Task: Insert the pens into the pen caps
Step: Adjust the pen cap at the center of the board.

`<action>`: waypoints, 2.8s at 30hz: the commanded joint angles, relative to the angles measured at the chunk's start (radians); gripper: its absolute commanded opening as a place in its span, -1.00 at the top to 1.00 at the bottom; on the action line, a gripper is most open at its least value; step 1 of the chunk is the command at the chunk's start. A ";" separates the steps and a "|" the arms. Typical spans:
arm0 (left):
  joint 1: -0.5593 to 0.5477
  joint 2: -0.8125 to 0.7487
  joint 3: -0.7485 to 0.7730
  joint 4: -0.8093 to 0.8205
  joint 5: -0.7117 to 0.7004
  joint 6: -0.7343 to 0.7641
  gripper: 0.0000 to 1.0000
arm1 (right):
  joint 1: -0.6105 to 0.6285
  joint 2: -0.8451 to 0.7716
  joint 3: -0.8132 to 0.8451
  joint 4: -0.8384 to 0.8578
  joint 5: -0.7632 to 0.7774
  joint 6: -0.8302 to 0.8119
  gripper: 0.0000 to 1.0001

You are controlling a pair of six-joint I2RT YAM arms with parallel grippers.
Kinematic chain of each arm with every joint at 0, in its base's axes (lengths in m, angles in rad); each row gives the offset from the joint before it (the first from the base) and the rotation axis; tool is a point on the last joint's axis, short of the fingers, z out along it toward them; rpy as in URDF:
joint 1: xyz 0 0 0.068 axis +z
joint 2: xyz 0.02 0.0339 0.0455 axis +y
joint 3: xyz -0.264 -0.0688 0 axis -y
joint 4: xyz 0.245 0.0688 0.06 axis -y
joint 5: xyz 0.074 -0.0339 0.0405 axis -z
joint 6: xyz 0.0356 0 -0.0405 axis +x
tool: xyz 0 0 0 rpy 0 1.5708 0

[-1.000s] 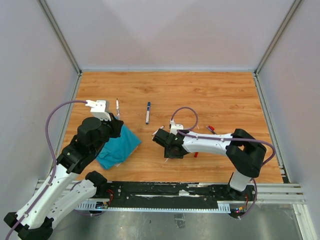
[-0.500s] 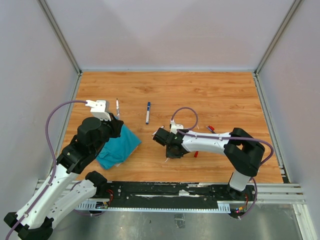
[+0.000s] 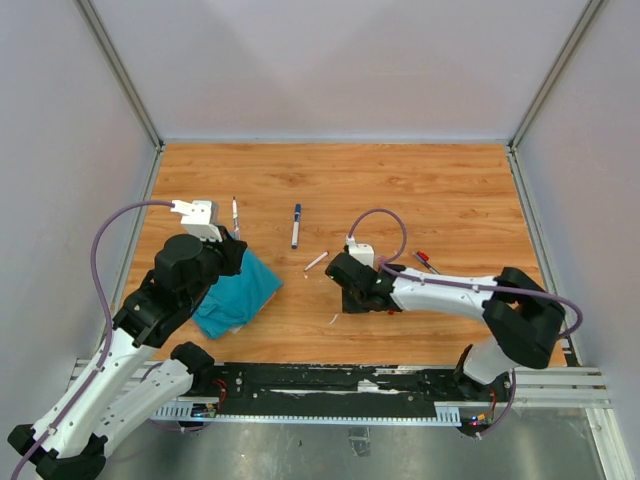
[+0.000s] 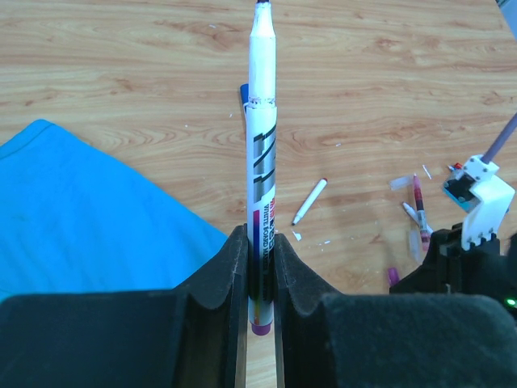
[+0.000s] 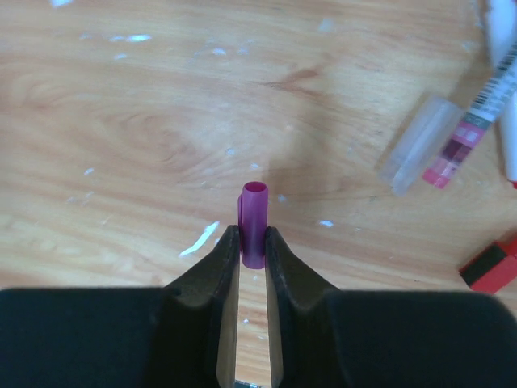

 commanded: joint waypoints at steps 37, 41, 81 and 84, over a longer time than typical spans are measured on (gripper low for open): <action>0.004 0.002 -0.003 0.038 0.011 0.020 0.99 | -0.011 -0.520 -0.291 0.266 -0.689 -1.767 0.98; 0.004 0.008 -0.003 0.038 0.015 0.021 0.99 | -0.009 -0.416 -0.190 0.116 -0.687 -1.845 0.96; 0.004 -0.012 -0.004 0.030 0.001 0.015 0.99 | 0.041 0.173 0.187 -0.310 -0.618 -2.131 0.61; 0.004 -0.012 -0.004 0.030 0.000 0.016 0.99 | 0.041 0.165 0.189 -0.310 -0.607 -2.126 0.48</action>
